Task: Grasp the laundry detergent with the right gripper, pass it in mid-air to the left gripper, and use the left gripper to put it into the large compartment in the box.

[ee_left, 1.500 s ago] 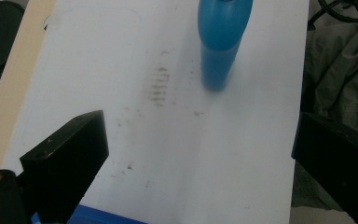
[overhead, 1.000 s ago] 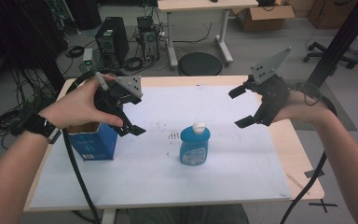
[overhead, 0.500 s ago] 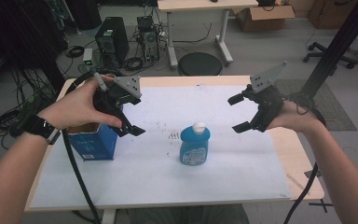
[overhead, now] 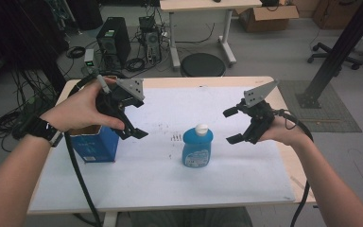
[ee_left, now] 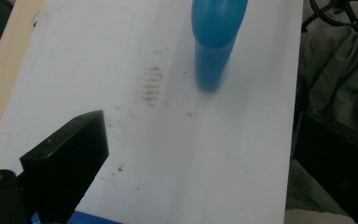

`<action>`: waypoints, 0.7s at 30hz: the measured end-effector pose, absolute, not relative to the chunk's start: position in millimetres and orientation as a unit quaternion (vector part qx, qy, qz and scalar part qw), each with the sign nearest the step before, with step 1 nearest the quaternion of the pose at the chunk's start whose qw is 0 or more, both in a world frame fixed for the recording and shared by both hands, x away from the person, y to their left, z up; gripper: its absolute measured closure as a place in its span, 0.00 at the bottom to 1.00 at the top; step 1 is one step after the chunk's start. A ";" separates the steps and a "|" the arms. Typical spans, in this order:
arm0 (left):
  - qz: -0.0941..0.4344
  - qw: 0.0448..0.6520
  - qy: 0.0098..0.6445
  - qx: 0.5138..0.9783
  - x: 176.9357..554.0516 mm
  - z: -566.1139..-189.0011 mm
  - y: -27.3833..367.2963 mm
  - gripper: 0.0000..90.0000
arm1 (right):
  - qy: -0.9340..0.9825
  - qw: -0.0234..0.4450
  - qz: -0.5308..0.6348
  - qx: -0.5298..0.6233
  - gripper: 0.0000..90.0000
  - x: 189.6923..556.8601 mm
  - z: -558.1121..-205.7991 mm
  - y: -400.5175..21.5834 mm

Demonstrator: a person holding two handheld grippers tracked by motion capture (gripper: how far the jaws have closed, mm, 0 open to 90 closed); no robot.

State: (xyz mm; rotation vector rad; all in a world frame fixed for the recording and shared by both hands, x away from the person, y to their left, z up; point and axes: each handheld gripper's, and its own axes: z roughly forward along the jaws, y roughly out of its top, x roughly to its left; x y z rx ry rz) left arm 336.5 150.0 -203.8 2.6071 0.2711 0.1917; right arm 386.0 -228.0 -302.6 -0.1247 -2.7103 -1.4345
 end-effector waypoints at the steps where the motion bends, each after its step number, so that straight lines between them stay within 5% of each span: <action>1: 0.071 0.255 0.099 0.959 336.6 -204.1 149.8 0.05 | -0.883 0.036 -0.467 -0.041 0.01 386.0 -302.6 -228.0; 21: 0.065 0.255 0.098 0.960 335.9 -207.4 148.6 0.05 | -0.873 0.066 -0.480 -0.047 0.01 386.1 -350.5 -199.2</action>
